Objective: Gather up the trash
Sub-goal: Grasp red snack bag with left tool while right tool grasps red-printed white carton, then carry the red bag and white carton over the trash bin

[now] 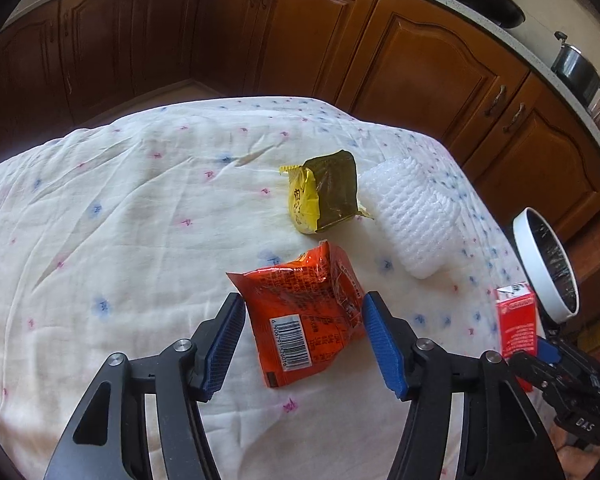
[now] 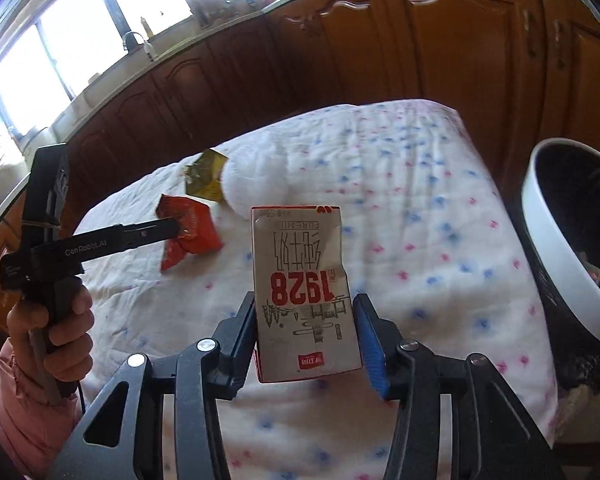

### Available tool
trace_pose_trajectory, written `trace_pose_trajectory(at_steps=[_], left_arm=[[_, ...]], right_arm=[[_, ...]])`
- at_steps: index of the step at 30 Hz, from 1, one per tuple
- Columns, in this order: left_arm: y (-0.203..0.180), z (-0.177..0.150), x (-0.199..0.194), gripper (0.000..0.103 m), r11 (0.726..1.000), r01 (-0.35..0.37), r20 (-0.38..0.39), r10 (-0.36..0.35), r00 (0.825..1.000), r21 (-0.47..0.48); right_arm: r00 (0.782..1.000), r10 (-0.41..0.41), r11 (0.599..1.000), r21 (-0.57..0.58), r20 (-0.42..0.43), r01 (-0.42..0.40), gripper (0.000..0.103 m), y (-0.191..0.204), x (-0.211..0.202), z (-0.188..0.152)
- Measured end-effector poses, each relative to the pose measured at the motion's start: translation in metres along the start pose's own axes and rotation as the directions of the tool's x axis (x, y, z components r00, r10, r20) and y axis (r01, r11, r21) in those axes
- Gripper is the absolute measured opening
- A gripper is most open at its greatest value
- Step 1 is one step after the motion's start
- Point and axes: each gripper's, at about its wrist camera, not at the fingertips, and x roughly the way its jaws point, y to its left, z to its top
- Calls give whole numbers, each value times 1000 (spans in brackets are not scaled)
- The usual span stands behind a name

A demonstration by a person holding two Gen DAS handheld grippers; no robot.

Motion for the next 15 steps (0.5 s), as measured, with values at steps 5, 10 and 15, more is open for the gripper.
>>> trace_pose_trajectory(at_steps=[5, 10, 15], left_arm=[[-6, -1, 4, 27, 999, 16, 15, -16, 1000, 28], [-7, -12, -13, 16, 999, 37, 16, -37, 999, 37], [-11, -28, -30, 16, 996, 85, 7, -85, 996, 37]], right_arm=[[1000, 11, 1000, -29, 0, -11, 50, 9, -2, 3], [1000, 3, 999, -54, 10, -2, 50, 17, 9, 9], [1000, -20, 995, -98, -16, 18, 56, 23, 22, 13]])
